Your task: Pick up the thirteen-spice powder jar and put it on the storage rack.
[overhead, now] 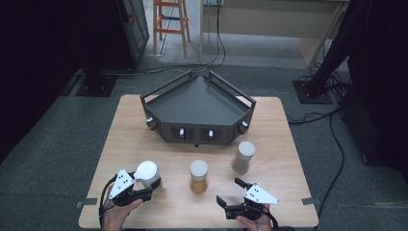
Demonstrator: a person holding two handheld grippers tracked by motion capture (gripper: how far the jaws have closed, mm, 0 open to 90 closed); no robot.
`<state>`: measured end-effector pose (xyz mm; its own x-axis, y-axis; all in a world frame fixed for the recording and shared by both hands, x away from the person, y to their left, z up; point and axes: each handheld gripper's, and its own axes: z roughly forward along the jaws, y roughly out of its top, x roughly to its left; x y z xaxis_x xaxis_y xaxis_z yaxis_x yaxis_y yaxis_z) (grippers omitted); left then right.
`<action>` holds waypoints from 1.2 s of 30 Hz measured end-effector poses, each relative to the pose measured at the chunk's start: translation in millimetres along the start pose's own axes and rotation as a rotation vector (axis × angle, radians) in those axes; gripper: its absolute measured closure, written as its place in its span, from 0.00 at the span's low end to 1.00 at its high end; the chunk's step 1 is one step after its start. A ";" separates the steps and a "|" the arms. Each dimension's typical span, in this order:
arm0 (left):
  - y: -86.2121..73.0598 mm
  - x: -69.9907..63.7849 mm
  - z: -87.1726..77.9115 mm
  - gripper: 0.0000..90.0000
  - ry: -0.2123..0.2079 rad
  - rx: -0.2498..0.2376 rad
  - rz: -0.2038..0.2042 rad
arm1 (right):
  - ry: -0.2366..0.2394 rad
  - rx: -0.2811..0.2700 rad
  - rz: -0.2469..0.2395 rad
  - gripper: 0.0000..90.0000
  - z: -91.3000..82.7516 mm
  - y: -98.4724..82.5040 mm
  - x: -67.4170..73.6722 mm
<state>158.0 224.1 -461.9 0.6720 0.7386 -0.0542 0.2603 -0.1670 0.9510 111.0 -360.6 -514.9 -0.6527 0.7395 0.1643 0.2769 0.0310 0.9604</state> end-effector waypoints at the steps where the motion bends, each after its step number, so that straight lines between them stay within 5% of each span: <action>1: 2.1 0.4 0.9 0.34 0.000 0.001 0.002 | 0.000 0.000 0.000 0.02 0.0 0.2 -0.2; 36: 81.3 32.0 37.9 0.34 -0.005 0.000 -0.026 | 0.011 -0.002 -0.003 0.02 -0.8 -0.3 -2.0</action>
<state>226.9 209.3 -397.9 0.6685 0.7394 -0.0803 0.2778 -0.1481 0.9491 111.7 -362.6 -515.4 -0.6609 0.7323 0.1640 0.2740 0.0320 0.9612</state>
